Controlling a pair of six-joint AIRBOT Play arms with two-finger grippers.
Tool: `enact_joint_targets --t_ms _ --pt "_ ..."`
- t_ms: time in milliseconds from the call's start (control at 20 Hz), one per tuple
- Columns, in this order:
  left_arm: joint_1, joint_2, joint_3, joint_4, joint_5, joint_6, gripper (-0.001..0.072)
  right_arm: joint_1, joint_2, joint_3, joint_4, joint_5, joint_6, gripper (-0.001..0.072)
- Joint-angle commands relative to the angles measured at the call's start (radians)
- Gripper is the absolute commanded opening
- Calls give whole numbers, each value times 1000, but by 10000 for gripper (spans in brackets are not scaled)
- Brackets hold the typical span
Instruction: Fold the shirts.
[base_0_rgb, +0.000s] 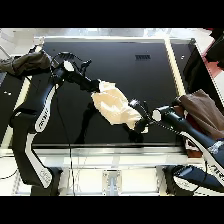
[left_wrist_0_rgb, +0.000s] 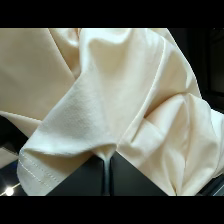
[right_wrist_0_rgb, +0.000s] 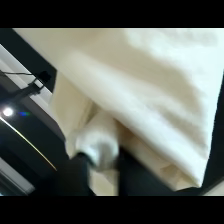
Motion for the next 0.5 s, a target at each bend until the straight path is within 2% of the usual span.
enact_joint_targets --t_ms 0,150,300,450 --pt "5 6 1 1 2 1 12 -1 -13 11 -68 -4 3 23" --pt "36 76 2 16 6 26 10 -1 -7 96 -132 56 103 20" --pt "106 249 2 82 -3 29 10 -1 53 272 -293 311 136 20" --pt "196 493 2 107 -61 30 11 -1 219 450 -338 545 136 20"
